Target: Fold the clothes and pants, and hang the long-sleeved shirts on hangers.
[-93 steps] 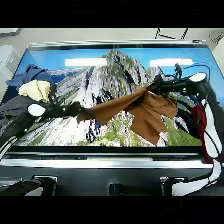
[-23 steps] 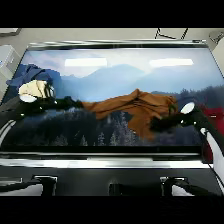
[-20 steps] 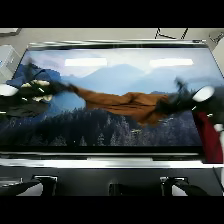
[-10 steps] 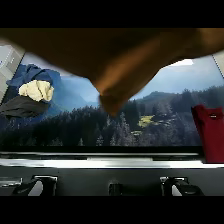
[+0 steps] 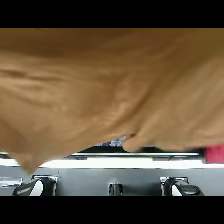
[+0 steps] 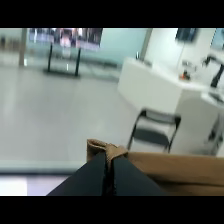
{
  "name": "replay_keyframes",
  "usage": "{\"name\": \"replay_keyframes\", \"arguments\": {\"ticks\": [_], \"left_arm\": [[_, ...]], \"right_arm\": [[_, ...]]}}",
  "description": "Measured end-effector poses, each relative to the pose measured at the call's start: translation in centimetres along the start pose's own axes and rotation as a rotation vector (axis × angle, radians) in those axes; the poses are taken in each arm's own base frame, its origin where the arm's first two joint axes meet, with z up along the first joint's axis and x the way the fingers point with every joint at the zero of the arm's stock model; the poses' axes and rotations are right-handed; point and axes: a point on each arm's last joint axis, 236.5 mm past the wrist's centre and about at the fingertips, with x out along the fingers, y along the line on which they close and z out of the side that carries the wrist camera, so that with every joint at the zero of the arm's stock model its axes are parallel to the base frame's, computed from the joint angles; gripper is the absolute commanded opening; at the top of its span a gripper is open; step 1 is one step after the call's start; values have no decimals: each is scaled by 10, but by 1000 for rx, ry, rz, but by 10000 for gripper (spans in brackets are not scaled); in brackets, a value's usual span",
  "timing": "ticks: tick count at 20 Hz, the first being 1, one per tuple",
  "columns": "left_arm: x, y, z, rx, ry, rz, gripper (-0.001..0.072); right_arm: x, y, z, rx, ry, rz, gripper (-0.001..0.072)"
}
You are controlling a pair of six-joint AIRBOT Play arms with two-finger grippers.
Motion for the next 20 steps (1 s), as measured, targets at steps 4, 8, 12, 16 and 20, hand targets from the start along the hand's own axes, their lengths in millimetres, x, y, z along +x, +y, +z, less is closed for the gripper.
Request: {"name": "replay_keyframes", "arguments": {"ticks": [4, 8, 12, 16, 20], "left_arm": [[40, 57, -127, -168, 325, 51, 18], [94, 118, -256, -317, 492, 124, 20], [153, 165, -367, -395, 600, 216, 21], [182, 186, -449, -437, 716, 263, 22], [170, 178, -506, -507, 893, 243, 412]], "right_arm": [[84, -19, -106, -10, 314, -15, 40], [189, -40, -257, 93, 596, -31, 40], [253, -37, -399, 419, 797, -59, 40], [259, -15, -502, 625, 1008, -65, 42], [237, -6, -556, 684, 1189, -78, 373]]}}
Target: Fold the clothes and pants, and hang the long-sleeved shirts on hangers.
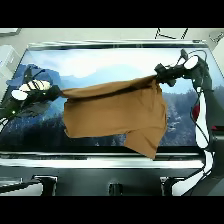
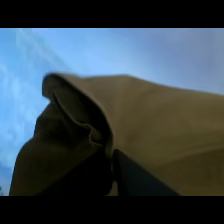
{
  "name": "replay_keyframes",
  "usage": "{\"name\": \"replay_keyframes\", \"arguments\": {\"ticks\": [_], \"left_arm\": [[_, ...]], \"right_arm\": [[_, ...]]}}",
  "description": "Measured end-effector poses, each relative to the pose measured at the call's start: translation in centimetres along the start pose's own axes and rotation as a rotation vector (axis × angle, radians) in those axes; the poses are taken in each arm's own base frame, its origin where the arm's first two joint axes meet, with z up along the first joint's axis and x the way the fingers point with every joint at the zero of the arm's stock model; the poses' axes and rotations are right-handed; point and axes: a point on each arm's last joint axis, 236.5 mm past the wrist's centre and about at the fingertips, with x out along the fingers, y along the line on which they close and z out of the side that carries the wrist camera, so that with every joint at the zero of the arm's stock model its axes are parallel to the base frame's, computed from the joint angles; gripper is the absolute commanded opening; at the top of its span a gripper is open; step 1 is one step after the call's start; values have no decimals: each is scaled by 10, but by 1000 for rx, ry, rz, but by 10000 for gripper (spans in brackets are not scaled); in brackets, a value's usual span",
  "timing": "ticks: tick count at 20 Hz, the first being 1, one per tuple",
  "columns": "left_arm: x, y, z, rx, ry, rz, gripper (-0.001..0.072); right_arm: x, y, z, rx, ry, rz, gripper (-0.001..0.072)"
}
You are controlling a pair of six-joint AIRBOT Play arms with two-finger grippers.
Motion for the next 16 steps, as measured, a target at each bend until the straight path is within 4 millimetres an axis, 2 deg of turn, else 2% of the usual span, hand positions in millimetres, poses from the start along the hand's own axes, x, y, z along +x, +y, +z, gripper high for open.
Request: {"name": "replay_keyframes", "arguments": {"ticks": [1, 2, 4, 5, 6, 8, 10, 13, 16], "left_arm": [[0, 4, -7, -12, 42, -4, 600], [-3, 10, -15, -27, 94, -6, 606], [-20, 27, -30, -66, 208, -10, 583], [-31, 40, -42, -92, 280, -5, 524], [-42, 52, -55, -124, 346, -1, 377], [-63, 75, -94, -190, 489, 4, 364], [-72, 88, -134, -253, 589, -6, 363], [-67, 87, -182, -331, 645, -74, 364], [-55, 81, -202, -376, 622, -122, 363]], "right_arm": [[-2, -7, -3, 5, 28, -11, 514], [-9, -17, -4, 1, 49, -25, 567], [-35, -46, -6, -4, 101, -74, 562], [-50, -65, -8, -3, 132, -108, 559], [-66, -87, -13, 0, 172, -150, 559], [-98, -132, -33, 19, 282, -236, 559], [-121, -160, -56, 49, 370, -286, 559], [-136, -178, -85, 77, 431, -313, 559], [-138, -186, -104, 87, 458, -321, 559]]}}
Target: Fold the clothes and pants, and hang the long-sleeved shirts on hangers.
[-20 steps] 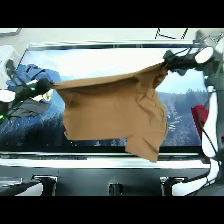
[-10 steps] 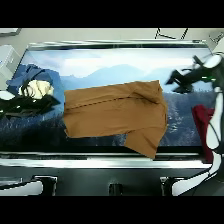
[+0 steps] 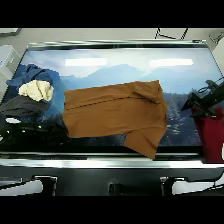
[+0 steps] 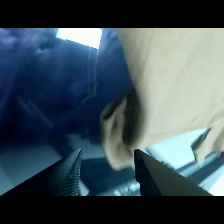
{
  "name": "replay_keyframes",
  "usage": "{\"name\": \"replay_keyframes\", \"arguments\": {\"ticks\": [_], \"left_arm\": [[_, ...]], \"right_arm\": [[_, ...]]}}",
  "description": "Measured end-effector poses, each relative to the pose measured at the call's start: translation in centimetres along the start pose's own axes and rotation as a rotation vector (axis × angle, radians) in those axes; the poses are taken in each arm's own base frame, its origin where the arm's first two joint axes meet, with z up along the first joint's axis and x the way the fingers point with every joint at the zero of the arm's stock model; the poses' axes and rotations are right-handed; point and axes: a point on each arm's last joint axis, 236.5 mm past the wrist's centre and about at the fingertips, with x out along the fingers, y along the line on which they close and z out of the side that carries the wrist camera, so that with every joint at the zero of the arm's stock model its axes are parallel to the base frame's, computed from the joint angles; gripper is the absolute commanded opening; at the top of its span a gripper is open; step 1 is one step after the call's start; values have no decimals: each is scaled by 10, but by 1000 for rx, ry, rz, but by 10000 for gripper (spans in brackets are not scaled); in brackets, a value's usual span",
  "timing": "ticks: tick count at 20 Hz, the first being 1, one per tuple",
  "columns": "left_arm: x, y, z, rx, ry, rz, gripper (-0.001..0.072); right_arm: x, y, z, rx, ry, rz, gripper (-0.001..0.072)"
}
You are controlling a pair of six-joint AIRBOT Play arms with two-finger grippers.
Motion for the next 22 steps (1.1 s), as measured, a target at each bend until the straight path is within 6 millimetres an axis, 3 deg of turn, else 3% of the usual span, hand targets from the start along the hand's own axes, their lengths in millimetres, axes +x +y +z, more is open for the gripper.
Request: {"name": "replay_keyframes", "arguments": {"ticks": [2, 4, 6, 10, 16, 19, 22], "left_arm": [[8, -1, -1, -9, -13, -20, 292], [13, -1, 4, -13, -45, -23, 273], [16, 3, 11, -11, -80, -8, 22], [20, 3, 15, 0, -101, 3, 20], [13, -3, 12, 63, -115, 15, 19], [5, -16, 10, 92, -129, -5, 20], [-2, -27, 7, 121, -141, -19, 19]], "right_arm": [[4, -2, -7, -5, 18, 0, 558], [6, -3, -11, -5, 25, 0, 558], [8, -4, -14, -7, 32, 0, 558], [20, -8, -23, 0, 63, -3, 558], [80, -14, -55, 35, 179, 53, 558], [110, -2, -62, 44, 177, 145, 545], [125, 13, -51, 60, 112, 229, 535]]}}
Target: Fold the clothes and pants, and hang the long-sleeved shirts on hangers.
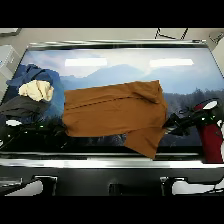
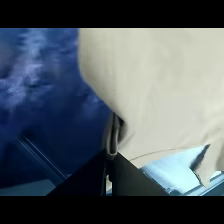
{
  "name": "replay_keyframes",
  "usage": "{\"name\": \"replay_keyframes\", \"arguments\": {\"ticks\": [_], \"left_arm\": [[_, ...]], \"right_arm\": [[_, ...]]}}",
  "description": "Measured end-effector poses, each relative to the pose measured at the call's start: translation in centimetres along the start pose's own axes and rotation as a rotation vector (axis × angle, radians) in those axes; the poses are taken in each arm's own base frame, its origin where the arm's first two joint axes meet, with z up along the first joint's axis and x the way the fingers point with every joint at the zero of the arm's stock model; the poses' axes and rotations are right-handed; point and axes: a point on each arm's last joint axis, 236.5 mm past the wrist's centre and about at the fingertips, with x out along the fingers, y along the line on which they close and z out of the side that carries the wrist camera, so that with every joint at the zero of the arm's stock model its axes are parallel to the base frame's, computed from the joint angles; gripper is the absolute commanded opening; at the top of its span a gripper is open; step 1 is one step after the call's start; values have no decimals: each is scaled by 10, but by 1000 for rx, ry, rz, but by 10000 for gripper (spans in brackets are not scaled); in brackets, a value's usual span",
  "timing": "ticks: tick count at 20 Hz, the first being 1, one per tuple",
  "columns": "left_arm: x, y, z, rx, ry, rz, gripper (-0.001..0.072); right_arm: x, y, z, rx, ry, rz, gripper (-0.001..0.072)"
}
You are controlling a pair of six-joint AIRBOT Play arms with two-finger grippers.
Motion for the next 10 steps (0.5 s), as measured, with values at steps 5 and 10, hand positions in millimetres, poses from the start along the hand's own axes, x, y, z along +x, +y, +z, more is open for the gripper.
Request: {"name": "replay_keyframes", "arguments": {"ticks": [5, 10], "left_arm": [[-8, -11, -1, 30, -13, -13, 19], [-50, -58, 33, 170, -140, -35, 17]], "right_arm": [[15, 22, 20, -29, -98, 38, 39], [-32, 76, 37, -226, -193, 41, 37]]}}
